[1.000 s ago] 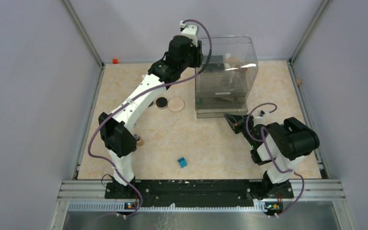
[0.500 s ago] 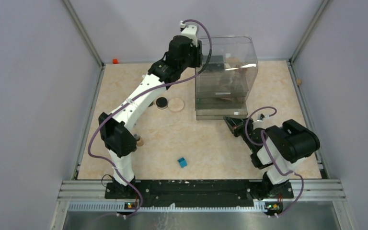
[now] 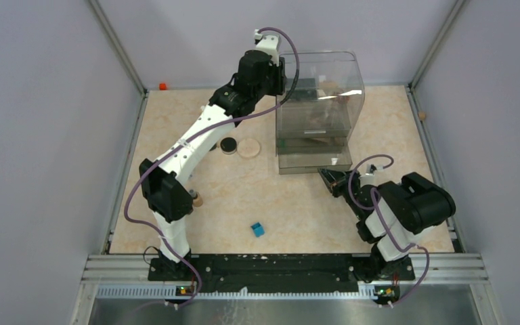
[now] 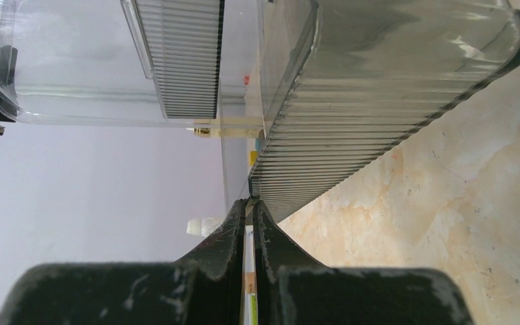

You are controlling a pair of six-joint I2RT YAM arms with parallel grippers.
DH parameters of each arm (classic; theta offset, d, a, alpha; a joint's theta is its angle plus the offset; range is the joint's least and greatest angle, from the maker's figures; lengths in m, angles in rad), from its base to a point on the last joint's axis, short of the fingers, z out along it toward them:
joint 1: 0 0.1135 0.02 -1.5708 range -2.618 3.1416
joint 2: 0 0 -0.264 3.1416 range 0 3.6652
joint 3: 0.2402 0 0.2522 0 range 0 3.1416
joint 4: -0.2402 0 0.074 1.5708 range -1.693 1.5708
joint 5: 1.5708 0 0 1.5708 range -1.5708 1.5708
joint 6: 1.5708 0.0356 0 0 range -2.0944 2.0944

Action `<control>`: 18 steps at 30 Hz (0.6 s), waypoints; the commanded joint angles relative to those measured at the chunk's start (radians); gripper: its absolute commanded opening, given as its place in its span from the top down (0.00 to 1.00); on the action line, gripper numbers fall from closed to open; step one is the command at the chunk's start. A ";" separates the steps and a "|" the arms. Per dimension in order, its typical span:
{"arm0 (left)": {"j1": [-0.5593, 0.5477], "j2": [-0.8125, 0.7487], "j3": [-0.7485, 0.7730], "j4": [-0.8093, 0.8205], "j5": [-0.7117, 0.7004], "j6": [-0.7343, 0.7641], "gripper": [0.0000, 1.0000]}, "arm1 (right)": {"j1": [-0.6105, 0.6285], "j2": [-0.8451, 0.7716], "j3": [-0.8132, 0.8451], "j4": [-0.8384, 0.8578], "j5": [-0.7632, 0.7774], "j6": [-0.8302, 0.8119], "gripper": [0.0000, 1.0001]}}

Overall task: Organize the makeup
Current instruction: Open the drawer in the storage box.

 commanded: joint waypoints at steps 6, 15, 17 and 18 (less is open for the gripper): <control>-0.007 -0.008 -0.005 -0.093 0.024 0.004 0.58 | 0.024 -0.002 -0.038 0.160 0.004 -0.043 1.00; -0.008 -0.013 -0.005 -0.095 0.020 0.007 0.58 | 0.063 -0.032 -0.068 0.161 0.034 -0.039 1.00; -0.007 -0.014 -0.005 -0.095 0.020 0.007 0.58 | 0.062 -0.036 -0.074 0.160 0.063 -0.041 1.00; -0.007 -0.013 -0.005 -0.096 0.020 0.007 0.58 | 0.062 -0.036 -0.076 0.159 0.066 -0.041 1.00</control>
